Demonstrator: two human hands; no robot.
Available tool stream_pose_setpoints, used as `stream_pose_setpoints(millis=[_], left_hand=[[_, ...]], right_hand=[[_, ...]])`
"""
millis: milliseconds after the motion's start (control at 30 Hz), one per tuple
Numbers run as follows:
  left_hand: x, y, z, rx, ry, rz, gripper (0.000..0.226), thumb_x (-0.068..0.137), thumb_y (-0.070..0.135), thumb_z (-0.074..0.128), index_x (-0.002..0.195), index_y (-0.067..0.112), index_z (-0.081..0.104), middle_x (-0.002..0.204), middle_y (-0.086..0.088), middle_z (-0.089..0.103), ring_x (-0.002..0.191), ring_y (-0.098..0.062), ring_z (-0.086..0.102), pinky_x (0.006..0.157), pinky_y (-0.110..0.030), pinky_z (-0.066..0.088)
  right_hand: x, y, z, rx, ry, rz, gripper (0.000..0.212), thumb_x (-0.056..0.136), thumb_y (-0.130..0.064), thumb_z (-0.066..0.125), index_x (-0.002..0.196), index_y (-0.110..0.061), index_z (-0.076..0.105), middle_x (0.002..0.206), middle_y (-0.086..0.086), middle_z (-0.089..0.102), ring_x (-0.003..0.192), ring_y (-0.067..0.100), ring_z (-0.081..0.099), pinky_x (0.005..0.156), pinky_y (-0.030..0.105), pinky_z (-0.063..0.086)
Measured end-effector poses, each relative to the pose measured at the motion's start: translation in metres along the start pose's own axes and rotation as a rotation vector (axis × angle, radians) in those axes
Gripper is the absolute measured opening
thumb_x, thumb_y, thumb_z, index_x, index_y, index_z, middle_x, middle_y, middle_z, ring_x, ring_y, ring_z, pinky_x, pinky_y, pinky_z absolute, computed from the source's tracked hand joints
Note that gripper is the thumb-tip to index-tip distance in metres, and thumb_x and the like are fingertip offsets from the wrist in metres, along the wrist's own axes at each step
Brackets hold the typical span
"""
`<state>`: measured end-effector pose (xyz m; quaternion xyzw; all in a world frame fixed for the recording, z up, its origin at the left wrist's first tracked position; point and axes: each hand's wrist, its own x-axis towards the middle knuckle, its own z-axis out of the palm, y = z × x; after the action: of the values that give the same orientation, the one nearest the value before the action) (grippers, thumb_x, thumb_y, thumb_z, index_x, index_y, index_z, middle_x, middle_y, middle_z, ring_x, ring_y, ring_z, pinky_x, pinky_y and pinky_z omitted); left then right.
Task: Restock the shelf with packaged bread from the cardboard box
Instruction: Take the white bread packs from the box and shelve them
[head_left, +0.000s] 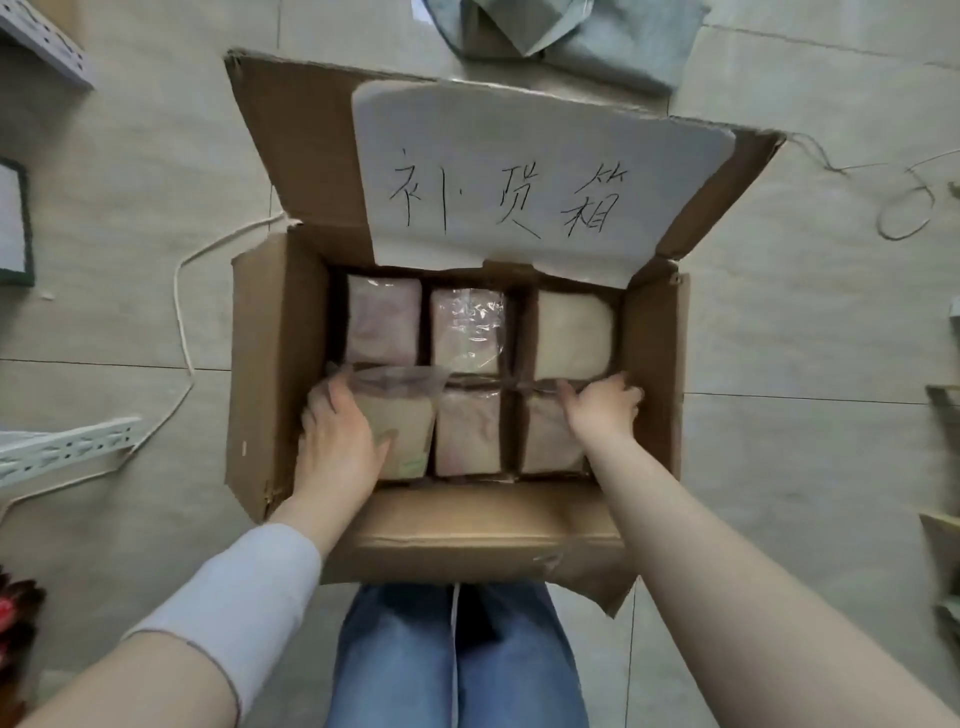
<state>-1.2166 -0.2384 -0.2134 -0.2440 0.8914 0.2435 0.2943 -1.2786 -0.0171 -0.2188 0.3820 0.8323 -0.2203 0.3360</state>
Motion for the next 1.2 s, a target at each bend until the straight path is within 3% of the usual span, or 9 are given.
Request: stream_pose_setpoints(millis=[133,267,467,567,667,833,1000,1100,1200], left_hand=[[0.028,-0.004,0.018,-0.147,0.098,0.041,0.086,0.075,0.011,0.073,0.143,0.011,0.02,0.137,-0.022,0.035,0.126,-0.039,0.035,0.105,-0.046,0.033],[0.031,-0.007,0.015,-0.317,0.098,-0.003,0.089,0.067,0.012,0.08,0.139,0.014,0.028,0.133,-0.016,0.044,0.125,-0.031,0.04,0.105,-0.04,0.036],[0.029,-0.01,0.0,-0.398,-0.061,-0.017,0.04,0.067,0.015,0.079,0.1,0.016,0.057,0.104,-0.006,0.061,0.1,-0.024,0.054,0.078,-0.027,0.039],[0.028,-0.011,-0.003,-0.433,-0.119,0.028,0.031,0.069,0.016,0.078,0.091,0.019,0.056,0.095,-0.004,0.061,0.09,-0.019,0.054,0.065,-0.013,0.038],[0.022,-0.011,-0.003,-0.446,-0.129,0.08,0.03,0.07,0.016,0.078,0.092,0.019,0.057,0.092,0.0,0.063,0.088,-0.018,0.054,0.064,-0.004,0.035],[-0.006,-0.009,-0.008,-0.499,0.039,0.138,0.04,0.068,0.019,0.08,0.102,0.022,0.06,0.098,0.007,0.062,0.096,-0.01,0.054,0.079,-0.019,0.04],[-0.061,0.0,-0.038,-0.627,0.223,0.168,0.029,0.067,0.02,0.08,0.089,0.026,0.061,0.082,0.024,0.057,0.077,0.005,0.053,0.062,0.002,0.036],[-0.114,0.0,-0.07,-0.76,0.325,0.139,0.028,0.069,0.022,0.079,0.088,0.028,0.06,0.085,0.017,0.06,0.081,0.001,0.054,0.062,-0.004,0.04],[-0.173,-0.01,-0.114,-0.871,0.438,0.09,0.027,0.07,0.021,0.078,0.086,0.029,0.058,0.089,0.008,0.062,0.082,-0.006,0.056,0.064,-0.015,0.044]], right_hand=[[0.038,-0.014,0.028,0.221,0.074,0.198,0.076,0.088,-0.034,0.058,0.141,0.002,0.017,0.143,0.025,0.019,0.127,0.04,0.036,0.107,0.037,0.03],[0.043,-0.011,0.033,0.266,0.198,0.198,0.075,0.079,-0.033,0.07,0.132,0.0,0.03,0.14,0.023,0.032,0.13,0.038,0.032,0.108,0.037,0.023],[0.044,-0.016,0.021,0.029,0.03,0.233,0.08,0.076,-0.057,0.061,0.133,-0.006,0.036,0.143,0.022,0.029,0.134,0.036,0.022,0.107,0.037,0.021],[0.047,-0.017,0.021,0.07,-0.01,0.19,0.08,0.075,-0.053,0.066,0.132,-0.005,0.037,0.143,0.019,0.034,0.134,0.036,0.025,0.108,0.041,0.022],[0.047,-0.008,0.018,0.136,0.059,0.115,0.069,0.072,-0.045,0.073,0.123,-0.005,0.05,0.132,0.014,0.052,0.128,0.034,0.038,0.108,0.046,0.028],[0.029,-0.001,-0.004,0.347,0.076,-0.006,0.069,0.067,-0.037,0.079,0.122,-0.005,0.052,0.125,0.013,0.058,0.116,0.03,0.053,0.099,0.037,0.044],[-0.01,0.017,-0.041,0.608,-0.075,0.001,0.065,0.072,-0.029,0.076,0.126,-0.003,0.05,0.123,0.014,0.058,0.105,0.028,0.058,0.098,0.041,0.047],[-0.053,0.036,-0.07,0.639,-0.024,-0.022,0.061,0.073,-0.027,0.075,0.125,-0.003,0.053,0.121,0.016,0.059,0.105,0.029,0.06,0.096,0.041,0.049],[-0.11,0.051,-0.095,0.707,-0.042,-0.035,0.06,0.07,-0.023,0.078,0.123,-0.008,0.056,0.116,0.015,0.063,0.087,0.023,0.063,0.08,0.03,0.054]])
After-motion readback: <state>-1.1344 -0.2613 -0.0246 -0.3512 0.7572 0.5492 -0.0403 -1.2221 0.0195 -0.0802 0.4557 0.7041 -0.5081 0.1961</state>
